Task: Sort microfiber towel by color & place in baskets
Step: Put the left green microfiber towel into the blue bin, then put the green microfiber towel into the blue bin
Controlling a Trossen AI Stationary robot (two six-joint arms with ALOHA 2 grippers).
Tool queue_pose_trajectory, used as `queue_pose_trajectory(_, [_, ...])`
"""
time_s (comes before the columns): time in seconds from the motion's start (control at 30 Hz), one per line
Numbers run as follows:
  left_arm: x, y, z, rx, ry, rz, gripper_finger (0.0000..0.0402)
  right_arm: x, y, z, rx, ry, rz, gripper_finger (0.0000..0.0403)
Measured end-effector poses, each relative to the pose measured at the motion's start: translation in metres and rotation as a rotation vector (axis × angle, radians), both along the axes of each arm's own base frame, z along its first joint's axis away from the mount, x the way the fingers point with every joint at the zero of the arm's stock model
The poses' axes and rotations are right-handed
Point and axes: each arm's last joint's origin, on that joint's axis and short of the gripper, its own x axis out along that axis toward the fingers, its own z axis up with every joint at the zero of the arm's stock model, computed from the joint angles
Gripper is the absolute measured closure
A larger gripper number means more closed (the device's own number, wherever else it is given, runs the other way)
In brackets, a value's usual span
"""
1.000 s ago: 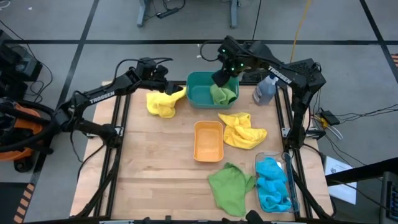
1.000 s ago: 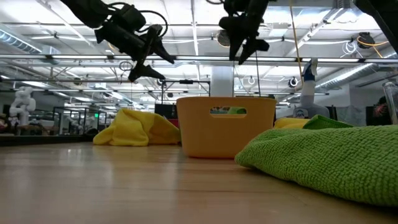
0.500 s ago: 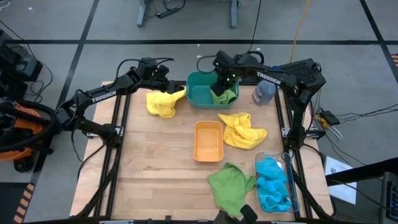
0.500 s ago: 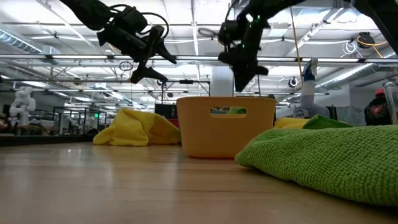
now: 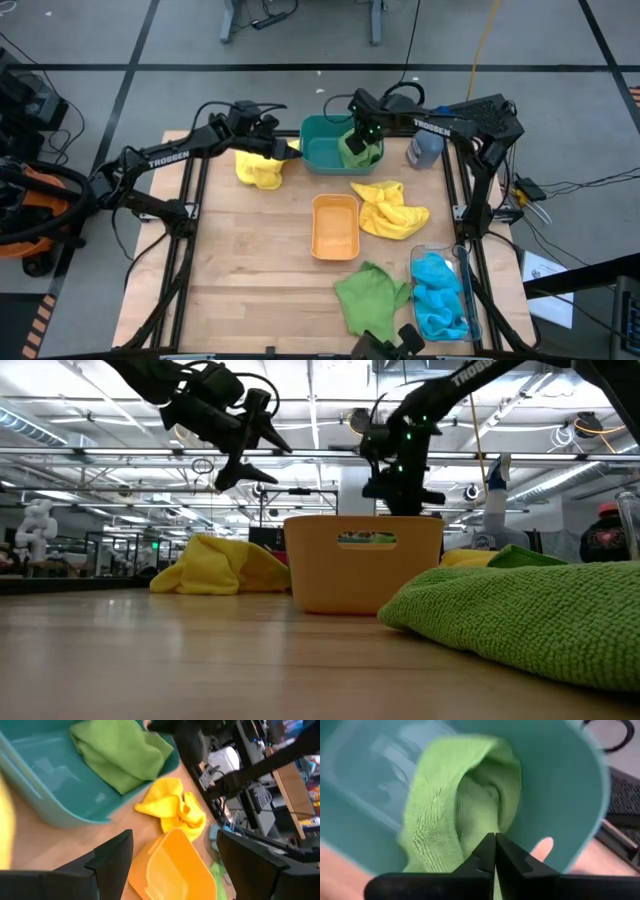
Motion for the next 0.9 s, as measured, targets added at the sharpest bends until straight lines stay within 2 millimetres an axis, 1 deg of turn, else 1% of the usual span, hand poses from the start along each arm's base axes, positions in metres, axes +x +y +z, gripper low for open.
queue_pose_trajectory(0.07, [0.002,-0.003,0.0,0.0,0.0,-0.013,0.0109,0.0,0.001,0.018,-0.023,-0.042,0.004,0.0401])
queue_pose_trajectory(0.13, [0.004,-0.007,0.0,-0.001,0.001,-0.027,0.0109,0.0,0.005,0.041,-0.045,-0.102,0.011,0.04])
queue_pose_trajectory(0.23, [0.006,-0.011,0.0,-0.004,0.006,-0.042,0.0109,-0.002,0.017,0.078,-0.034,-0.235,0.066,0.0399])
queue_pose_trajectory(0.33, [0.009,-0.014,0.0,-0.004,0.006,-0.057,0.0109,-0.004,0.04,0.107,0.003,-0.341,0.131,0.0399])
queue_pose_trajectory(0.43, [0.01,-0.017,-0.001,-0.006,0.006,-0.066,0.0109,-0.009,0.072,0.121,0.033,-0.336,0.18,0.0399])
queue_pose_trajectory(0.53, [0.012,-0.021,0.0,-0.036,0.002,-0.084,0.0109,-0.013,0.104,0.125,0.064,-0.253,0.226,0.0399])
queue_pose_trajectory(0.63, [0.014,-0.027,0.0,-0.057,-0.004,-0.134,0.0109,-0.012,0.137,0.119,0.106,-0.169,0.242,0.0399])
queue_pose_trajectory(0.77, [0.017,-0.037,-0.003,-0.084,0.022,-0.174,0.0109,-0.008,0.18,0.101,0.171,-0.095,0.29,0.0399])
queue_pose_trajectory(0.9, [0.022,-0.053,-0.006,-0.144,0.061,-0.223,0.0109,-0.001,0.219,0.076,0.212,-0.055,0.318,0.0399])
